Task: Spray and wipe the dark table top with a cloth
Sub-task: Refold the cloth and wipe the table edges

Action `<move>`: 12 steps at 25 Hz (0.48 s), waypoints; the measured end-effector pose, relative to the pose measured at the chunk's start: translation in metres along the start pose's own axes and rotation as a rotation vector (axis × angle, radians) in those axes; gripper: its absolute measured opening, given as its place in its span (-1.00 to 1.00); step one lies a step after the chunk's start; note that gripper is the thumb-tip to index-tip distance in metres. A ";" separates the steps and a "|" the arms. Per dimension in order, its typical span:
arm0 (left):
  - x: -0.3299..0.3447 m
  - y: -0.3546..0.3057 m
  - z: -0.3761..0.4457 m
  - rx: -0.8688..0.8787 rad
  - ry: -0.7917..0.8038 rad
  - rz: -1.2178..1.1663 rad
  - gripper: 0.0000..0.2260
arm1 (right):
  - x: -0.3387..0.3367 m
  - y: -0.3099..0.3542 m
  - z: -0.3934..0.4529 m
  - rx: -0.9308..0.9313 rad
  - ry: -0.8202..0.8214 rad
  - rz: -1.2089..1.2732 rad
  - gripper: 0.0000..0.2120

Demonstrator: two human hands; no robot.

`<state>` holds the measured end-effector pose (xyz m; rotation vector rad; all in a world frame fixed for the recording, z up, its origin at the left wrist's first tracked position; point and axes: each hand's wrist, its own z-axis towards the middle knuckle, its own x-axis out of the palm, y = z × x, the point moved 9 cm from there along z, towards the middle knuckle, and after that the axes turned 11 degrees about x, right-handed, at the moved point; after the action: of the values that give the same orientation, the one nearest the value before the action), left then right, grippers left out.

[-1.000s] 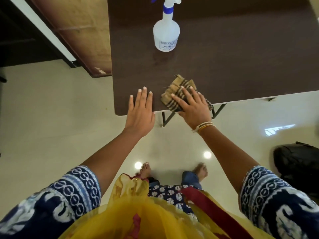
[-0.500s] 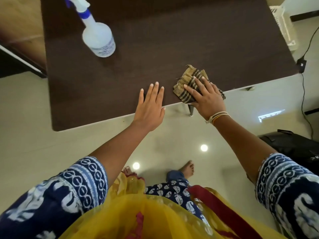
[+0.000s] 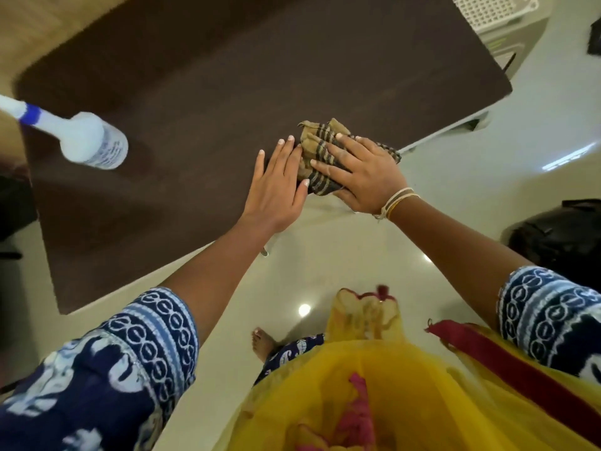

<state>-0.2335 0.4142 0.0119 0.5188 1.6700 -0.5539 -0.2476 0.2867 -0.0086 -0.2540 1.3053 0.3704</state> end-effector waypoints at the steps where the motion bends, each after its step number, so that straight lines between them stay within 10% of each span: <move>1: -0.002 -0.006 0.010 0.017 0.004 0.005 -0.45 | -0.002 -0.013 -0.003 0.013 -0.015 0.015 -0.48; 12: -0.017 -0.060 0.120 0.081 -0.078 -0.036 -0.50 | -0.025 -0.205 -0.050 0.427 0.017 0.122 -0.50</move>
<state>-0.1750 0.2919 0.0152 0.5198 1.5906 -0.6625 -0.2148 0.0772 -0.0018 0.1829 1.3860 0.1845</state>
